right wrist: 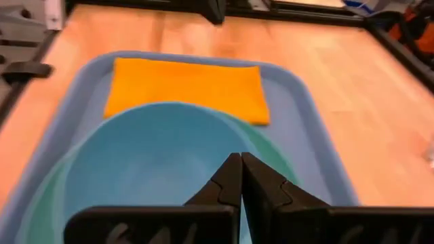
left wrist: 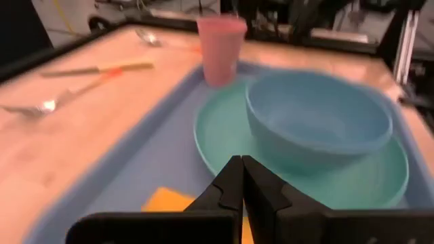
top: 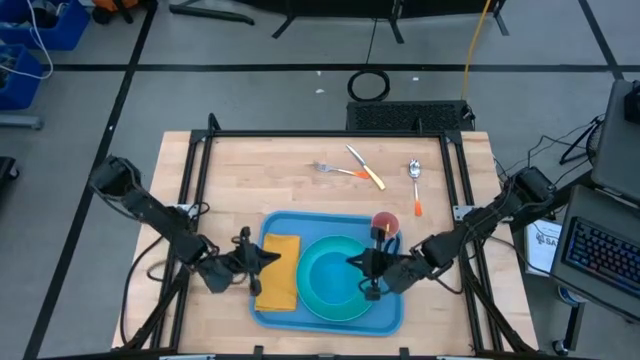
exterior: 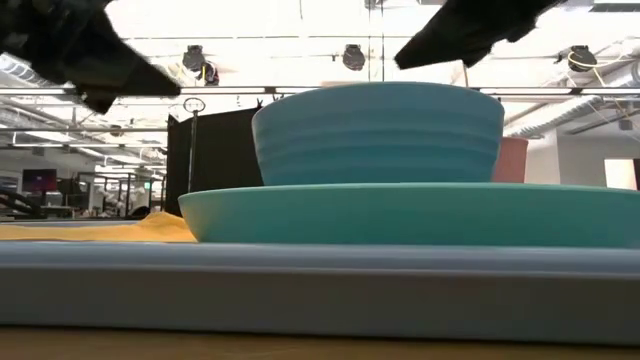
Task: Set up tray
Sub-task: Put the orange fork on the top of the yellow table napkin
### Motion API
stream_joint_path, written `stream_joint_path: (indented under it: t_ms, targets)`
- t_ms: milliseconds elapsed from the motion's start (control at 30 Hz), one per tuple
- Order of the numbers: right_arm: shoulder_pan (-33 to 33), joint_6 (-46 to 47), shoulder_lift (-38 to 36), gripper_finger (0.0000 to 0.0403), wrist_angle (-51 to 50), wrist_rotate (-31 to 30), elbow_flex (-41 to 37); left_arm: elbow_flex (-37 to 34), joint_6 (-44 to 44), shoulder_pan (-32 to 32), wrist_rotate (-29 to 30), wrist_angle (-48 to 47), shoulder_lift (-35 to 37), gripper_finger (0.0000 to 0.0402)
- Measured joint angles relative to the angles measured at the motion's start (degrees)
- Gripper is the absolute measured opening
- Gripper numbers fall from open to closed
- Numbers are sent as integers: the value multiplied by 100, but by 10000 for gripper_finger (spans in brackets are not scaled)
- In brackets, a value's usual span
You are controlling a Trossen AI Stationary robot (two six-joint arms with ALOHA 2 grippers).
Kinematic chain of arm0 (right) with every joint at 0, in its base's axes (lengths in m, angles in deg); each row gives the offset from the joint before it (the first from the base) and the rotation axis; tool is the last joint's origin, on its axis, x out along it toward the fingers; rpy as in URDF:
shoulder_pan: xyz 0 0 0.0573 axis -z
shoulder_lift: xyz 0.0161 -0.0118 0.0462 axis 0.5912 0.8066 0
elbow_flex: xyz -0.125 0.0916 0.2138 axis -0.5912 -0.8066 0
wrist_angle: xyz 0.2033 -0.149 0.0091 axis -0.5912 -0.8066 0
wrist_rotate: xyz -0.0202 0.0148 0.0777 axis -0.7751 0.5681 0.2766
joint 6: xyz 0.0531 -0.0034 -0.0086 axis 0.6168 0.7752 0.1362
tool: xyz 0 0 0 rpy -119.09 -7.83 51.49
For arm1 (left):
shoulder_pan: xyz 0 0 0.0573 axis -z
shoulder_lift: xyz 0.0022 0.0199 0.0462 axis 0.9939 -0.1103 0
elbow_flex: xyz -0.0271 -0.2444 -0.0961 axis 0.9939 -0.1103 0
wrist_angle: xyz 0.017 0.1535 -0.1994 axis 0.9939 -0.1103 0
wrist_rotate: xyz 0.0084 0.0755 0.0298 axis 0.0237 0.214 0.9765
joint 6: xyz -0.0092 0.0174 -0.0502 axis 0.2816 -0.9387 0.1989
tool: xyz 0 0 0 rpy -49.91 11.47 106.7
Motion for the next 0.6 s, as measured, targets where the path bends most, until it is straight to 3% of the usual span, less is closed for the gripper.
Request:
stream_joint_path:
  t_ms: [100, 367, 600]
  targets:
    - [349, -177, -177, 0, -3, 166, 0, 0, -423, -224, -60, -25, 454, 11]
    - [1735, -204, -851, 6, -395, 2257, -1, 2, -1277, -888, -276, -5, 1451, 14]
    - [3207, -743, -1172, 66, -897, 3651, 89, 4, -1609, -1714, -1095, -81, 1927, 20]
